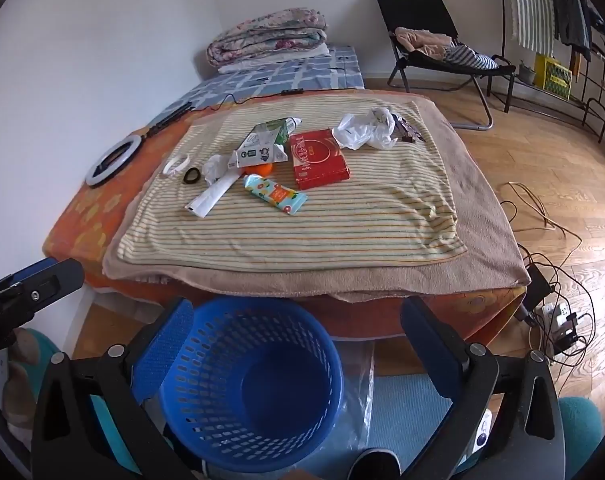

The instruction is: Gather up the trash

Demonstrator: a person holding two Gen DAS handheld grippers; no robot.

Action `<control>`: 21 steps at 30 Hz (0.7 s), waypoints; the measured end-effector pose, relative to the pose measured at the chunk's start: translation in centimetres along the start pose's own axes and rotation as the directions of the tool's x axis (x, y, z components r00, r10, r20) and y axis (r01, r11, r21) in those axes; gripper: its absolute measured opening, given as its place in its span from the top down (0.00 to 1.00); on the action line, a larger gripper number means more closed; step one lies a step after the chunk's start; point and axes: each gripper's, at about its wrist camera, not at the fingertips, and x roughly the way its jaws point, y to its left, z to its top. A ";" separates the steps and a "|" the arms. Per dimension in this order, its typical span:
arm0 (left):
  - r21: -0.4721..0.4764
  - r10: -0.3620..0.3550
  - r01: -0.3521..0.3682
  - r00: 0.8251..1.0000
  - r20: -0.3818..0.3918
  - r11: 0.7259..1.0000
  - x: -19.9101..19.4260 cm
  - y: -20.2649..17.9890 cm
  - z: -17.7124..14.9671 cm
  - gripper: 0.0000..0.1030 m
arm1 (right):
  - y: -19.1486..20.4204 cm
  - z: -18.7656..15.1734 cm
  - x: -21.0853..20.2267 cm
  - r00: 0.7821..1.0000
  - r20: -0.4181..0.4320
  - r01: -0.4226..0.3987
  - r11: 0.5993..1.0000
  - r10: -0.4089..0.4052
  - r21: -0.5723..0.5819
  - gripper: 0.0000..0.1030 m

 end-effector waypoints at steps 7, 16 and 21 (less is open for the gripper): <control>0.001 -0.002 0.002 1.000 -0.001 1.000 -0.2 0.0 0.0 0.02 | 0.1 -0.2 0.3 1.000 -0.002 0.009 1.000 -0.009 0.003 0.00; -0.001 0.002 -0.002 1.000 -0.004 1.000 0.0 0.0 0.0 0.02 | -0.2 -0.1 0.5 1.000 -0.012 0.001 1.000 -0.001 0.009 0.00; -0.002 0.001 -0.001 1.000 -0.006 1.000 0.0 0.0 0.0 0.02 | 0.1 -0.3 0.8 1.000 -0.022 0.006 1.000 -0.006 0.004 0.00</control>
